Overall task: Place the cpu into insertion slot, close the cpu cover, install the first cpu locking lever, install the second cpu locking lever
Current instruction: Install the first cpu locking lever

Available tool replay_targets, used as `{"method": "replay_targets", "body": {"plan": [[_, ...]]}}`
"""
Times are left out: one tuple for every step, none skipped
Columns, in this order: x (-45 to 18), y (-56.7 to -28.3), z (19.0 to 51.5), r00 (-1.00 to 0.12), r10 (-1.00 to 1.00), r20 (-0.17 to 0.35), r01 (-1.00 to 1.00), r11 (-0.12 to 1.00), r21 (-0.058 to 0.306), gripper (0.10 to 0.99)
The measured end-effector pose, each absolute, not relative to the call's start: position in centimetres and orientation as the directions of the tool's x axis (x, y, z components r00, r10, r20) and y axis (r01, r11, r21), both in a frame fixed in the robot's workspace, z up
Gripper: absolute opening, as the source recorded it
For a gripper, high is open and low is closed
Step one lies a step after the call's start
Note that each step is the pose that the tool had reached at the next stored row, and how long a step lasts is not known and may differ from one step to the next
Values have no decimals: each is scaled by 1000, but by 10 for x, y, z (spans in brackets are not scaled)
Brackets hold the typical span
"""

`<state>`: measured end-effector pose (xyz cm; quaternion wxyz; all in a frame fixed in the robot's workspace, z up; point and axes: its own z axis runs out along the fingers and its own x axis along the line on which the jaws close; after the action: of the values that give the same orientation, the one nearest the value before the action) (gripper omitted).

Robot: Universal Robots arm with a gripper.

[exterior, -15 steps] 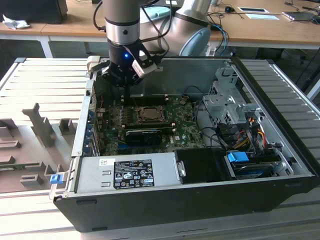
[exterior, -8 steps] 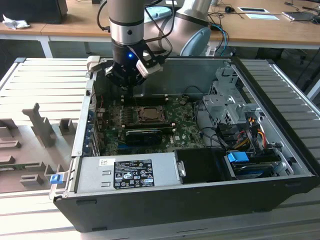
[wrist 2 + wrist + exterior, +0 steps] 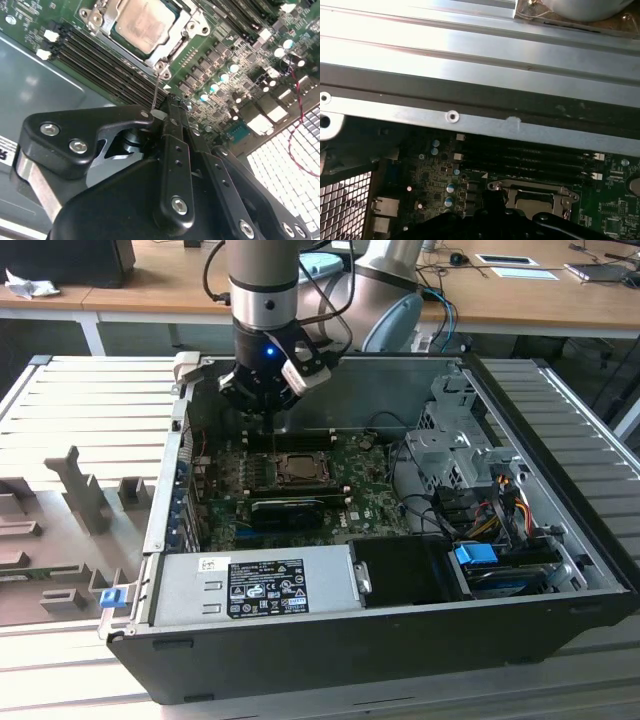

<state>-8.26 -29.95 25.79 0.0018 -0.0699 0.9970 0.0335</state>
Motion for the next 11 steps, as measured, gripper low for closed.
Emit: {"method": "replay_targets", "body": {"plan": [[-81,-300,258,-990,-139,-8,-140,988,67,106],[-80,-300,258,-990,-139,-8,-139,988,67,106],[-78,-300,257,-990,-139,-8,-140,988,67,106],[-77,-300,257,-990,-139,-8,-140,988,67,106],[-74,-300,257,-990,-139,-8,-140,988,67,106],[-73,-300,257,-990,-139,-8,-140,988,67,106],[-71,-300,257,-990,-139,-8,-140,988,67,106],[-70,-300,256,-990,-139,-8,-140,988,67,106],[-68,-300,256,-990,-139,-8,-140,988,67,106],[-67,-300,256,-990,-139,-8,-140,988,67,106],[-65,-300,256,-990,-139,-8,-140,988,67,106]]}}
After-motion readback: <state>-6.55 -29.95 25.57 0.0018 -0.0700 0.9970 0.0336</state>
